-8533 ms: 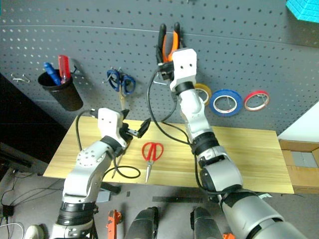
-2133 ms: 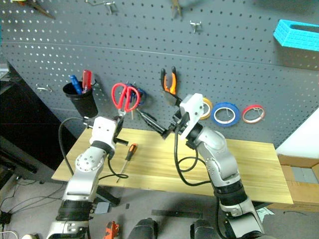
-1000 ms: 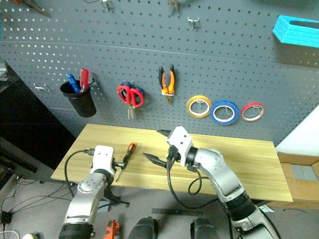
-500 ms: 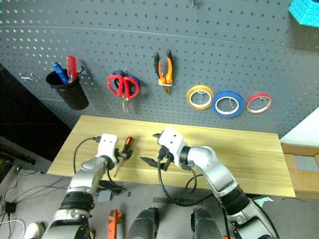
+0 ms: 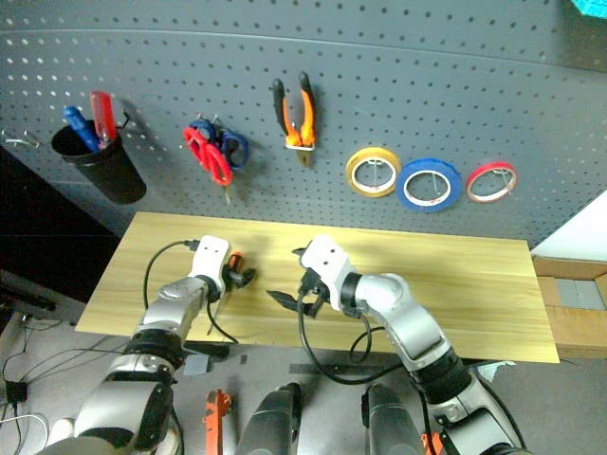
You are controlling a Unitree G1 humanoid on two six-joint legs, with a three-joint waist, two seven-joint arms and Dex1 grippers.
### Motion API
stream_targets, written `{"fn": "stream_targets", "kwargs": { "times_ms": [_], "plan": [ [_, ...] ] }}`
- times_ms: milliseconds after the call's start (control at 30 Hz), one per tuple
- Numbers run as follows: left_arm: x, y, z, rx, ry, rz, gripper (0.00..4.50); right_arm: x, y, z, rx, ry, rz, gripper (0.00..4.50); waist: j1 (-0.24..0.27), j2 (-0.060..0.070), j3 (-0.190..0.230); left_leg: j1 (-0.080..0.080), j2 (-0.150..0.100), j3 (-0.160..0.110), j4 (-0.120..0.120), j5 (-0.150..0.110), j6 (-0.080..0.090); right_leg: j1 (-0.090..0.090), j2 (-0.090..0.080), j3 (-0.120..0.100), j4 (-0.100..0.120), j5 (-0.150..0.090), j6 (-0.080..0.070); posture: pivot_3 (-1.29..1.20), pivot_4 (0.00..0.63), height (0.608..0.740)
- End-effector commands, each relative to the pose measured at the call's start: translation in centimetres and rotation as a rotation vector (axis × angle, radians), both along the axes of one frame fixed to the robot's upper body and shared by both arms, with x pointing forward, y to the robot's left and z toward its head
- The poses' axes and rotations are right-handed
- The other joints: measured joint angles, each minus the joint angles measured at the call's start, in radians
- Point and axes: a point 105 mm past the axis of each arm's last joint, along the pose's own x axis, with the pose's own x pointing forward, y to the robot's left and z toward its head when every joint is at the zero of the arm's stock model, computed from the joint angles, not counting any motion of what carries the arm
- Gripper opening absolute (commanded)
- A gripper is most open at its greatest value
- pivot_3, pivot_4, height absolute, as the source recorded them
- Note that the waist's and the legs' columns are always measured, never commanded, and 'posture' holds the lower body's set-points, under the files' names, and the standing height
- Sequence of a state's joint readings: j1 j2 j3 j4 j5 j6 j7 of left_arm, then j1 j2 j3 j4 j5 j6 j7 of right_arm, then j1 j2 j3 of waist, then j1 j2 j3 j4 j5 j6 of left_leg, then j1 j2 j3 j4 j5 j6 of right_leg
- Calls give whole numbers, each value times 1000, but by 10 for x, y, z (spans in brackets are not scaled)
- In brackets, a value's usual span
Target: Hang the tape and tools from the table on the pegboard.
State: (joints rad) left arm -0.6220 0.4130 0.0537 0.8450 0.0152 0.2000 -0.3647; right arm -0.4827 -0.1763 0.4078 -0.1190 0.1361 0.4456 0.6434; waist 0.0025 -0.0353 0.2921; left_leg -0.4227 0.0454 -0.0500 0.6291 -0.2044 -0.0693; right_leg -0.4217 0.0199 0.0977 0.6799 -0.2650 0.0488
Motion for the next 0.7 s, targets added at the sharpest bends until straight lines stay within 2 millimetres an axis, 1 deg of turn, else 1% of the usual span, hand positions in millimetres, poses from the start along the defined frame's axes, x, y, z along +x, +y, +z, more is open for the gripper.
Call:
{"fn": "stream_targets", "kwargs": {
  "times_ms": [33,200,233,367,500,567,633,667,700],
  "plan": [
    [-11,10,-14,36,72,21,2800,2,1,10,30,-34,-4,4500,-3,0,0,0,0,0,0,0,0,0,0,0,0,0,0,132,336,740],
    [-13,9,-13,32,76,22,1047,2,3,9,29,-43,6,4500,-5,0,0,0,0,-1,0,0,0,0,0,0,0,0,0,142,331,740],
    [-13,9,-13,32,75,26,936,2,3,10,32,-42,11,4500,-5,0,0,0,0,-1,0,0,0,0,0,0,0,0,0,145,329,740],
    [-15,9,-9,38,53,37,939,-1,2,10,43,-41,31,4500,-5,0,0,0,0,-1,0,0,0,0,0,0,0,0,0,154,314,740],
    [-20,5,1,45,-3,29,939,-5,0,13,71,-33,57,4500,-4,0,0,-1,0,-1,-1,0,0,0,0,-1,-1,0,0,160,290,740],
    [-29,2,21,80,-97,13,939,-11,-3,22,130,-26,88,4500,-5,0,0,-1,0,-1,-1,0,-1,0,-1,-1,-1,0,0,171,266,740],
    [-44,-2,48,121,-205,13,939,-20,-5,35,224,4,132,4500,-3,-1,-1,-4,0,-3,-1,0,-1,-2,-2,-2,-1,0,-1,186,245,740],
    [-48,-3,56,135,-233,20,939,-22,-5,39,251,14,143,4500,0,-1,-1,-5,1,-4,-1,0,-3,-2,-4,-3,-2,3,-6,192,237,740],
    [-55,-4,76,170,-309,31,939,-25,-5,46,293,27,159,4500,6,-1,-1,-6,1,-5,-1,0,-3,-2,-5,-4,-2,3,-6,200,228,740]
  ]
}}
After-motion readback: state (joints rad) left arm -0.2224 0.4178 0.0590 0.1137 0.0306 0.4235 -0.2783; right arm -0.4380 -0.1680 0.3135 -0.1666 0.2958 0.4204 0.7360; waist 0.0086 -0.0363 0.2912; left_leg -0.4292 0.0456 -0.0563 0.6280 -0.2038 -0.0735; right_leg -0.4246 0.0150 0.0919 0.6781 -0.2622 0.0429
